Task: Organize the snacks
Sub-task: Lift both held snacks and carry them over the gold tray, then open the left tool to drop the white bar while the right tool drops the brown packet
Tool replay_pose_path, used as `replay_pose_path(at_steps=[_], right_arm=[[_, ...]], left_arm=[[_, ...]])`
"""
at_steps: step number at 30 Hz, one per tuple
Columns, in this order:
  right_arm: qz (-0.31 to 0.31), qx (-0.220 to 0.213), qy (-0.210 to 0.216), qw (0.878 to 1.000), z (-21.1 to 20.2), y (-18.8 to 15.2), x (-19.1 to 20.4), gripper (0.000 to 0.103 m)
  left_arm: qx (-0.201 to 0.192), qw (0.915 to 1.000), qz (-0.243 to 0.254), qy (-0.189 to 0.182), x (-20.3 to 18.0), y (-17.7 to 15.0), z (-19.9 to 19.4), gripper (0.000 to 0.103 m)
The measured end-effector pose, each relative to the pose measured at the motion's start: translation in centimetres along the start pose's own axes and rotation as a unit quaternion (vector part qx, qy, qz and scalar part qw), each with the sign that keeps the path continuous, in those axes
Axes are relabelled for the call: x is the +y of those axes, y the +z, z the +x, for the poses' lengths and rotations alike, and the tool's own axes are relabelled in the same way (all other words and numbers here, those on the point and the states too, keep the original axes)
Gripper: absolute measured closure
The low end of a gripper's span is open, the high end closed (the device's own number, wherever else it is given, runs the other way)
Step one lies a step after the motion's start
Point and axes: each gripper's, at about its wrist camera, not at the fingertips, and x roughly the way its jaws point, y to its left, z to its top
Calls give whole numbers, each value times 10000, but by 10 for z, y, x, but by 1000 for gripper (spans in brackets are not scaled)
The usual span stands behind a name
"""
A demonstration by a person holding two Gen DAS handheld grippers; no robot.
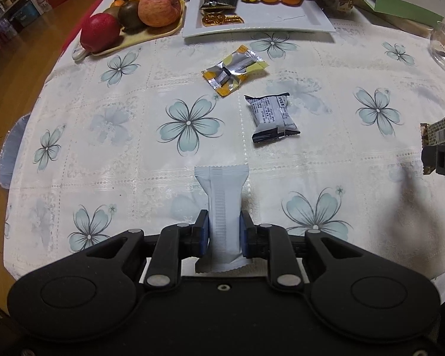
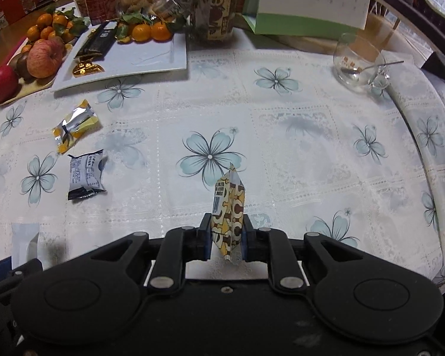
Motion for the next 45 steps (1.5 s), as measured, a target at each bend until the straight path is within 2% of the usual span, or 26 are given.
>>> replay_pose_path(at_steps=[9, 15, 23, 29, 36, 42, 45], right_arm=[[-22, -522, 395, 9979, -55, -45, -3, 85], [260, -695, 634, 9952, -84, -98, -21, 85], [785, -781, 938, 9894, -107, -169, -50, 85], [922, -892, 1045, 9862, -123, -205, -59, 85], [896, -763, 1097, 9870, -130, -241, -55, 85], [710, -858, 1147, 9871, -140, -263, -49, 85], [667, -893, 1165, 9869, -143, -267, -48, 85]], left_arm=[[-465, 9984, -270, -164, 11, -45, -37, 74], [-767, 9950, -571, -287, 28, -92, -59, 74], [-889, 9900, -958, -526, 43, -144, -76, 74], [-1135, 9864, -915, -762, 39, -174, -94, 74], [-995, 9870, -590, -1116, 20, -199, -98, 74], [-1096, 9826, -433, -1439, 11, -209, -107, 74], [-1219, 9813, -456, -1418, 9, -206, -109, 74]])
